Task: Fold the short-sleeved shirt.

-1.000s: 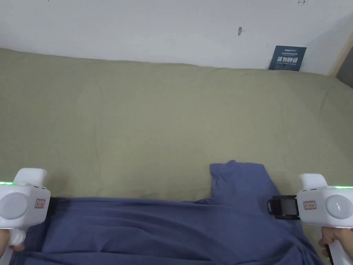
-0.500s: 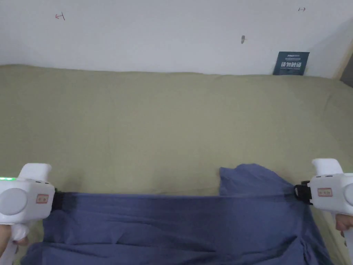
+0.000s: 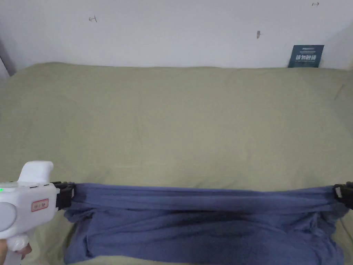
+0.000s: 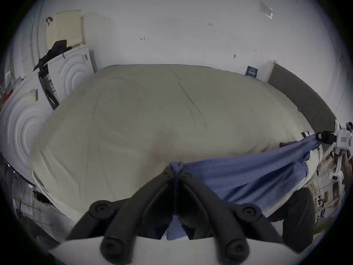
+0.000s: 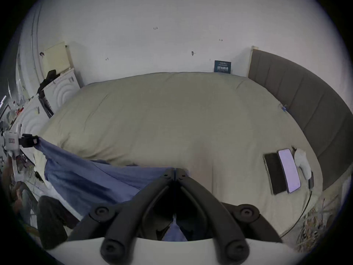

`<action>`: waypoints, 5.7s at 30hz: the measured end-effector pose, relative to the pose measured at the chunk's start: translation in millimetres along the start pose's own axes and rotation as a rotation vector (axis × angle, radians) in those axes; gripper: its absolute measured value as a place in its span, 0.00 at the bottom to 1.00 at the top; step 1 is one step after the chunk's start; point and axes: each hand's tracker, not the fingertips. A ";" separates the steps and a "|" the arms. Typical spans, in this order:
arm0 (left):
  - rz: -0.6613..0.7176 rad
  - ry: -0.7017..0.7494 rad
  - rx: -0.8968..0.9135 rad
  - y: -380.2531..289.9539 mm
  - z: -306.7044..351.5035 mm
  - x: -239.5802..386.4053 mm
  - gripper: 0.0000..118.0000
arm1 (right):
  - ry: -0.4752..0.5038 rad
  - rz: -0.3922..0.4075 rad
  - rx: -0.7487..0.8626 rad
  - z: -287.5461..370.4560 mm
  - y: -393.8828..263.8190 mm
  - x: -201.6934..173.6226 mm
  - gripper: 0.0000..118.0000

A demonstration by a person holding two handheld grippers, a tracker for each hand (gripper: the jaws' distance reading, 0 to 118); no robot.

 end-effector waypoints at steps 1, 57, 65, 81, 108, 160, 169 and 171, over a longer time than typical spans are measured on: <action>-0.001 -0.014 0.011 -10.5 3.4 -3.0 0.03 | 0.005 0.002 -0.007 2.8 -8.8 2.5 0.00; 0.562 -0.622 -0.445 -38.2 -78.6 -114.8 1.00 | -0.058 0.022 0.190 39.6 -60.8 -133.2 0.00; 0.531 -0.633 -0.463 -43.3 -87.1 -89.4 1.00 | -0.043 -0.003 0.166 35.1 -61.7 -129.1 0.00; 0.628 -0.446 -0.331 -34.7 -59.4 -96.2 0.05 | -0.006 -0.042 0.187 49.6 -66.3 -113.1 0.00; 0.235 -0.494 -0.304 56.4 -16.8 164.7 0.05 | 0.034 -0.103 0.299 79.7 -58.9 -86.0 0.00; 0.241 -0.488 -0.313 -2.2 -69.2 72.9 0.00 | 0.086 -0.087 0.201 47.7 -47.2 -112.5 0.00; 0.363 -0.694 -0.394 -25.5 -106.6 58.1 1.00 | 0.102 -0.059 0.183 39.7 -43.8 -127.3 0.00; 0.403 -0.743 -0.419 -24.8 -117.1 61.4 1.00 | 0.097 -0.057 0.180 39.3 -43.4 -126.8 0.00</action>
